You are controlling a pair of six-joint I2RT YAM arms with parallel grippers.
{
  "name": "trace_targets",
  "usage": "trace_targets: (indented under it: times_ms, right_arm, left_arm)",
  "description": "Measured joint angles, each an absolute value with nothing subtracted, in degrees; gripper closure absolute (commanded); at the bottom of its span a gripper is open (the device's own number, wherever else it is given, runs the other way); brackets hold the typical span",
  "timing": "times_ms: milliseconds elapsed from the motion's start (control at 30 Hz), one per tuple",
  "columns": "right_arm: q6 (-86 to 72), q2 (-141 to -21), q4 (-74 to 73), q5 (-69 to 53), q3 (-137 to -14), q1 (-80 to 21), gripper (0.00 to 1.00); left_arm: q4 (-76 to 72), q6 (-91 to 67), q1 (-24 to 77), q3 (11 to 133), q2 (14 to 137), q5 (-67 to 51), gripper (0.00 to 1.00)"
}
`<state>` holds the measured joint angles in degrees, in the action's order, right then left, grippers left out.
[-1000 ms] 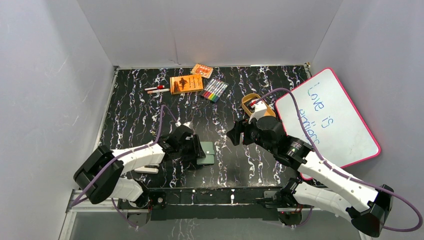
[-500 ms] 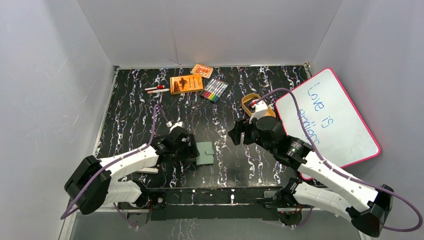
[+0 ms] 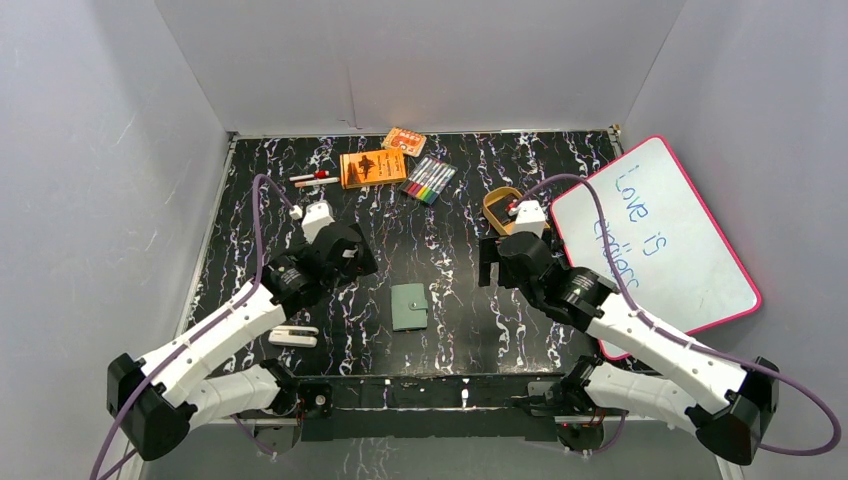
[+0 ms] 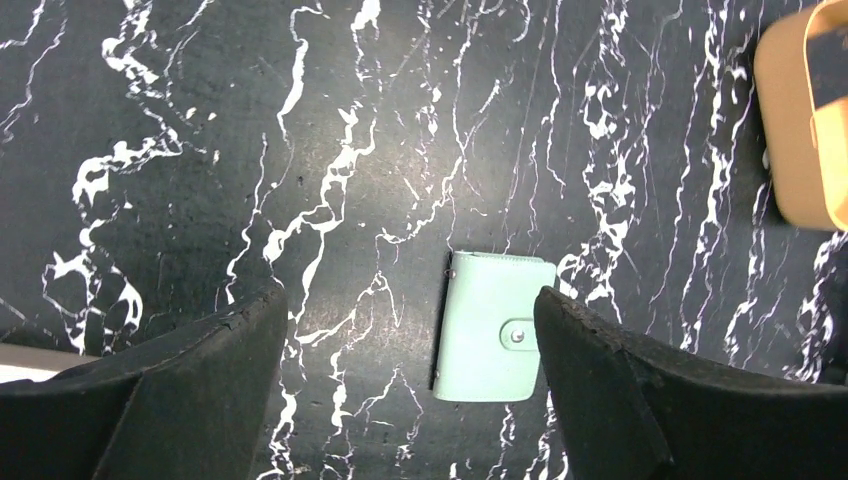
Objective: Put the credit cards into the card holder
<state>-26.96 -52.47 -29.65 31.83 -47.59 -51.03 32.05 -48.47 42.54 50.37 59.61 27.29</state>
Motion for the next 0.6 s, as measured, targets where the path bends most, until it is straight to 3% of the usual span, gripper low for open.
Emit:
trace_targets:
  times_ms: [333,600]
  right_arm:
    - [-27.0,-58.0,-26.7,31.0,-56.5,-51.0,0.01]
    - [-16.8,-48.1,-14.9,29.9,-60.2,-51.0,0.01]
  left_arm:
    - [37.2,-52.7,42.5,56.2,57.1,29.4,0.08]
    - [33.6,-45.6,42.5,54.2,47.4,30.5,0.08]
